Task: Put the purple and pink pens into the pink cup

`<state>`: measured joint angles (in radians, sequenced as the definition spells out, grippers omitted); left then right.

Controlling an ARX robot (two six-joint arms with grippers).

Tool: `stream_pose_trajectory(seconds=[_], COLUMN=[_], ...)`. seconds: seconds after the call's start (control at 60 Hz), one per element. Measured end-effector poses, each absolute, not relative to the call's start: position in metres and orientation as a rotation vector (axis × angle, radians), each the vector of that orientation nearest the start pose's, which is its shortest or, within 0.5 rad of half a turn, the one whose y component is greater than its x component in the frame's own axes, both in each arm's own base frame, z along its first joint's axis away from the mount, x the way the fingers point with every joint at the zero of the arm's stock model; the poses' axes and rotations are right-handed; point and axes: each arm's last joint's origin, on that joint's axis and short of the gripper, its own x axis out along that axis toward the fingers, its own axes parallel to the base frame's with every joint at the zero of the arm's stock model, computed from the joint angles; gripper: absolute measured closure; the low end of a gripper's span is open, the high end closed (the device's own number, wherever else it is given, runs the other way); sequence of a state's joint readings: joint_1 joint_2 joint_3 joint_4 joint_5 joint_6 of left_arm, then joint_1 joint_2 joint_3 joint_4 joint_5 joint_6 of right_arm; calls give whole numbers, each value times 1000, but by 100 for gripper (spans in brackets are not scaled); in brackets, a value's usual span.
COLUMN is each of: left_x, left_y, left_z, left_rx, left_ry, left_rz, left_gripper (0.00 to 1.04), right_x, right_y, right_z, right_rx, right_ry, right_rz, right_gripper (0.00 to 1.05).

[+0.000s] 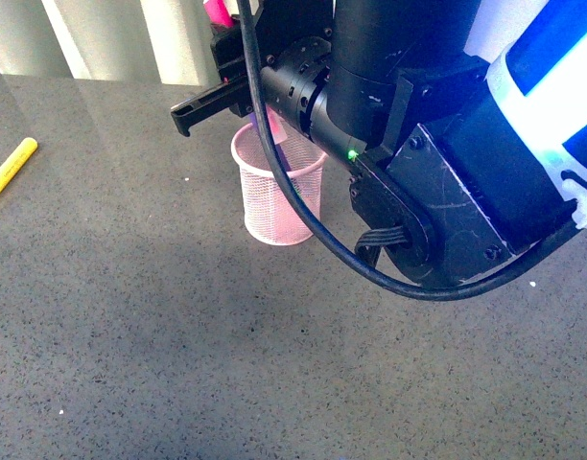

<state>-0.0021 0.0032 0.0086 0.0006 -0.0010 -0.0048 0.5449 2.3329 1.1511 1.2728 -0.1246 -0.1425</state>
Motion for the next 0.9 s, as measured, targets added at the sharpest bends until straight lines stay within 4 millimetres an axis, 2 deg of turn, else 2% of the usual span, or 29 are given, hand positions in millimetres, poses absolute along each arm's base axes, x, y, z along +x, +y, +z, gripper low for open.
stream_pose_trajectory(seconds=[0.183, 0.216, 0.416, 0.583, 0.683, 0.783, 0.899], left_x=[97, 97, 97, 97, 97, 97, 97], left_y=[0, 0, 0, 0, 0, 0, 0], left_z=[166, 166, 166, 166, 166, 166, 166], left_rx=[-5, -5, -5, -5, -5, -5, -5], left_ry=[-6, -6, -6, -6, -6, -6, -6], left_rz=[-1, -1, -1, -1, -1, -1, -1], left_gripper=[7, 7, 7, 7, 7, 7, 7], right_x=[379, 378, 371, 366, 361, 353, 325], right_y=[233, 233, 226, 214, 195, 165, 117], right_z=[97, 95, 87, 104, 121, 137, 150], right_rx=[-110, -112, -106, -81, -51, -18, 36], right_ry=[-123, -115, -56, -54, -3, 102, 272], right_rz=[637, 637, 616, 544, 416, 259, 114], right_gripper=[93, 89, 50, 21, 5, 7, 7])
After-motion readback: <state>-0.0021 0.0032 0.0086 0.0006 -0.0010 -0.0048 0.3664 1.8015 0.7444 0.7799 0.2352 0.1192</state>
